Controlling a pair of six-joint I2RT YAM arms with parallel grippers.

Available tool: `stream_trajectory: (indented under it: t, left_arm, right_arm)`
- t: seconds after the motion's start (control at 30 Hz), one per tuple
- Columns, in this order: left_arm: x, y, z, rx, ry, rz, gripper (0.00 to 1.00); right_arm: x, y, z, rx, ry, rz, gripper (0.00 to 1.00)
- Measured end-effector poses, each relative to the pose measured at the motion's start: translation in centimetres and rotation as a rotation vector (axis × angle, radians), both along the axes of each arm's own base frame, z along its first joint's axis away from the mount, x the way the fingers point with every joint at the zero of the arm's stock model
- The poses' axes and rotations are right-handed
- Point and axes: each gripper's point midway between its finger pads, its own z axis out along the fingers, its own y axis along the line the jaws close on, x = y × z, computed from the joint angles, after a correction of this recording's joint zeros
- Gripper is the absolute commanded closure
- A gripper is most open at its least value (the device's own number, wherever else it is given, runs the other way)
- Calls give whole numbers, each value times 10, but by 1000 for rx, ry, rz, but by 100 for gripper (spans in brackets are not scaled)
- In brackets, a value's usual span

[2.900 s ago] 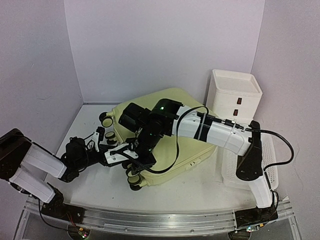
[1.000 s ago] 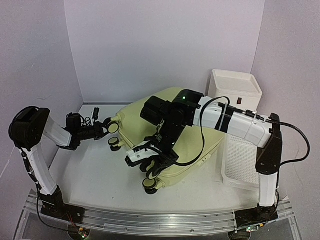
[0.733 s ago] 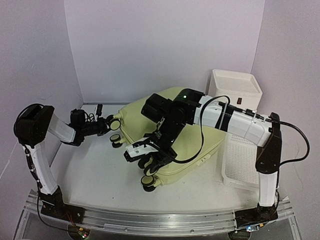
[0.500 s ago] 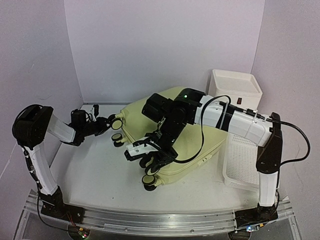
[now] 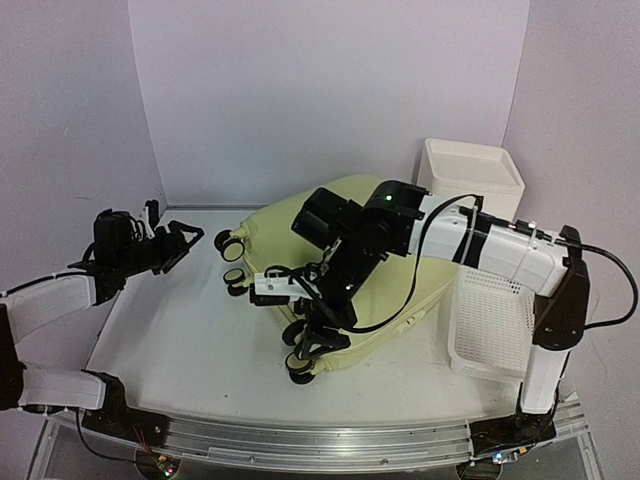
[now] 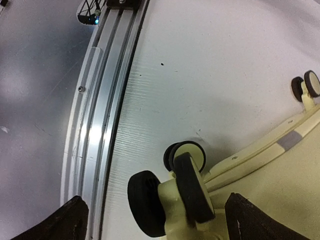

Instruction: Open, take out, and arrange the luggage

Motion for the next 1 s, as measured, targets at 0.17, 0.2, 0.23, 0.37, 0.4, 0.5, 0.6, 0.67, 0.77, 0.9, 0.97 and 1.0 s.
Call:
stream_trajectory:
  t: [0.17, 0.2, 0.23, 0.37, 0.4, 0.5, 0.6, 0.67, 0.77, 0.9, 0.97, 1.0]
  left_arm:
    - [-63, -55, 17, -48, -9, -278, 20]
    - [-78, -67, 25, -46, -37, -339, 19]
    - [-95, -78, 34, -39, -76, -403, 17]
    - [-162, -114, 59, 13, -216, -618, 11]
    - [-176, -124, 61, 36, -233, -666, 6]
    - [-204, -157, 52, 140, -239, -781, 1]
    - [-221, -190, 25, 274, -202, -866, 1]
    - [-227, -201, 2, 362, -173, -899, 1]
    - [-236, -212, -26, 460, -147, -944, 1]
    - [-244, -227, -41, 522, -147, -983, 3]
    - [-243, -234, -43, 544, -153, -978, 6]
    - [-241, -237, -44, 557, -157, -969, 7]
  right_arm:
    - [-5, -24, 32, 21, 56, -206, 2]
    - [-5, -31, 42, 36, 58, -254, 2]
    - [-4, -39, 52, 53, 53, -306, 2]
    - [-3, -88, 81, 115, 20, -518, 2]
    - [-3, -99, 84, 128, 10, -562, 2]
    - [-2, -139, 83, 151, -20, -706, 2]
    - [1, -160, 75, 151, -34, -806, 2]
    - [3, -167, 68, 142, -35, -851, 2]
    - [5, -171, 62, 140, -31, -895, 2]
    - [4, -177, 61, 151, -19, -927, 2]
    - [4, -178, 61, 161, -16, -933, 2]
    - [3, -179, 62, 168, -14, -936, 2]
